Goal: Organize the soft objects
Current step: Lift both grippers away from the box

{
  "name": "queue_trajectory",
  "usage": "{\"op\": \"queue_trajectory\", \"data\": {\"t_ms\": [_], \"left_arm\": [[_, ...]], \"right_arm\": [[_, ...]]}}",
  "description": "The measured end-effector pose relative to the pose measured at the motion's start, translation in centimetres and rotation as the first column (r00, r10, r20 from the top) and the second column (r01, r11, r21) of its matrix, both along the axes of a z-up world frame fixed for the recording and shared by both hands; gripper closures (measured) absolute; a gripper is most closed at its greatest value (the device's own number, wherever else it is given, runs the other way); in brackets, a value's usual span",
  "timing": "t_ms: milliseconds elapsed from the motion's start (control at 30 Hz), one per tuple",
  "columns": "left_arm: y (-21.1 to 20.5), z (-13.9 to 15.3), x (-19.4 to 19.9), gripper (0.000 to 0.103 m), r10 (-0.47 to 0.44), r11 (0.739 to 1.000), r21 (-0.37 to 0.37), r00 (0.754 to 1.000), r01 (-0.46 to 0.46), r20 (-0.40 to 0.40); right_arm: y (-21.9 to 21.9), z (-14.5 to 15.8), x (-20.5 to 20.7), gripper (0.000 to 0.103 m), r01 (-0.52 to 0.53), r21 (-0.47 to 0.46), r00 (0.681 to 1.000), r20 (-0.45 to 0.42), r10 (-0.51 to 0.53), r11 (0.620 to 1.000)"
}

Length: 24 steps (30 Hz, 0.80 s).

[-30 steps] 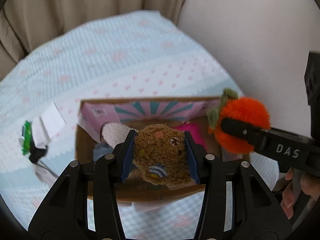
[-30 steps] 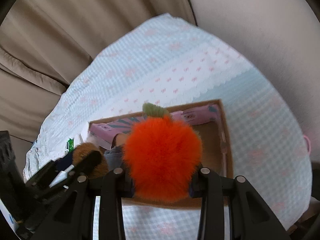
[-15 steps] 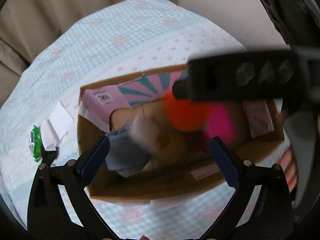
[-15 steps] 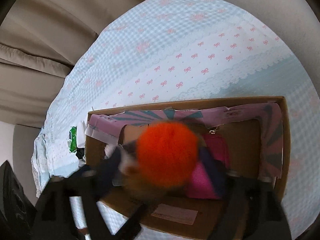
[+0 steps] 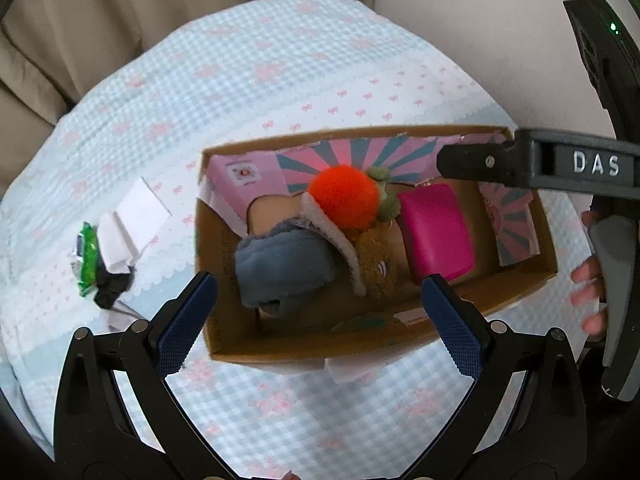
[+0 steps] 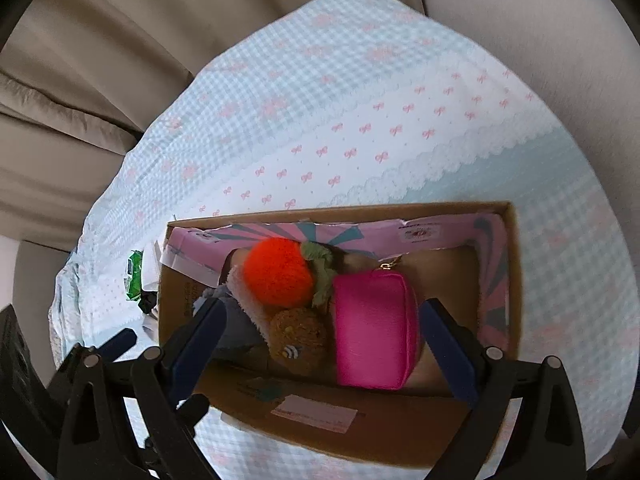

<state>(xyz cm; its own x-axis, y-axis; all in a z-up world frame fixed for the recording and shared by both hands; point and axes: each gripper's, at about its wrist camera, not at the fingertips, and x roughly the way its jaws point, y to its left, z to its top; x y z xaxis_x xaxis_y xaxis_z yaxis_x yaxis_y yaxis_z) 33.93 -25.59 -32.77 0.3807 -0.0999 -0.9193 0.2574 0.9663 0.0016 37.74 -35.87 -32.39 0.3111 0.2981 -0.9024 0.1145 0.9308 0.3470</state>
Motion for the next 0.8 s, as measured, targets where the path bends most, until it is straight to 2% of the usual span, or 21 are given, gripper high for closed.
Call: {"op": "queue_trajectory", "data": {"t_ms": [133,267,467,667,800], "left_arm": [[0.4,2.5,-0.9,0.002,-0.002,1.000,-0.010,0.999,0.002,0.032],[1.2,5.3,-2.0,0.002,-0.001,0.999,-0.039,0.998,0.004,0.069],[3.5,10.5,-4.4,0.002,0.008,0.998,-0.064,0.989,0.002,0.148],[6.5,15.9,-8.8,0.002,0.003,0.996,-0.088,0.973,0.018,0.232],[9.4,18.5,-11.8,0.002,0.016,0.992,-0.121,0.961,0.019,0.276]], "right_arm": [[0.1,1.9,-0.7,0.007,0.001,-0.039,1.000,0.023,0.000,0.999],[0.6,5.1,-2.2,0.007,-0.001,-0.134,0.995,0.095,0.013,0.991],[1.3,10.0,-5.2,0.007,0.051,-0.150,0.987,0.156,-0.027,0.987],[4.5,15.9,-10.2,0.007,0.098,-0.231,0.964,0.265,-0.035,0.968],[7.0,19.1,-13.7,0.007,0.140,-0.279,0.940,0.338,-0.039,0.950]]}}
